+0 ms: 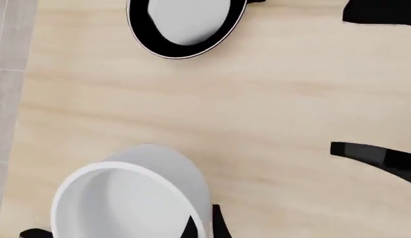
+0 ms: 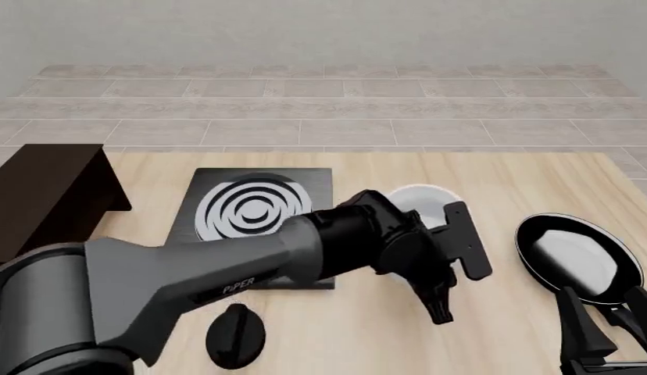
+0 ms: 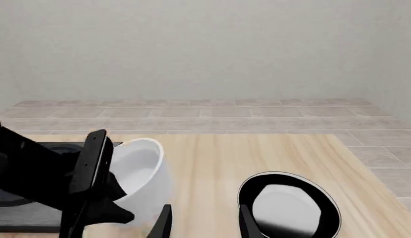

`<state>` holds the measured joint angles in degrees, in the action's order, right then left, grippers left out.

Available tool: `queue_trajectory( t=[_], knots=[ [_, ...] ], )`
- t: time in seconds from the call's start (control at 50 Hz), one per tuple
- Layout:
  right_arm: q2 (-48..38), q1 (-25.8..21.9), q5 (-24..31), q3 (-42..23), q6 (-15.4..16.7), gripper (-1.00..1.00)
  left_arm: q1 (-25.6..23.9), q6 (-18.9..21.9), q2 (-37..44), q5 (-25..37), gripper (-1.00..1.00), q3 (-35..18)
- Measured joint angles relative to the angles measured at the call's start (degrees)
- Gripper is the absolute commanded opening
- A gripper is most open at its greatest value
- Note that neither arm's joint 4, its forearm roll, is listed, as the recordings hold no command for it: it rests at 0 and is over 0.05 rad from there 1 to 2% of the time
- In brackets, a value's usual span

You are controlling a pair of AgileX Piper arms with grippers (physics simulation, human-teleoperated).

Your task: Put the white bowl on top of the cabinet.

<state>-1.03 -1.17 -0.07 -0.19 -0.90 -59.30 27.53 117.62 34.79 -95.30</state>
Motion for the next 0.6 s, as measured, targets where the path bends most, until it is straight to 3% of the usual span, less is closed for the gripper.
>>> queue_trajectory(
  t=[0.6],
  knots=[
    [0.0,0.0,0.0,0.0,0.0,1.0,6.1,-0.9,-11.4,-5.8,-1.0,9.1]
  ],
)
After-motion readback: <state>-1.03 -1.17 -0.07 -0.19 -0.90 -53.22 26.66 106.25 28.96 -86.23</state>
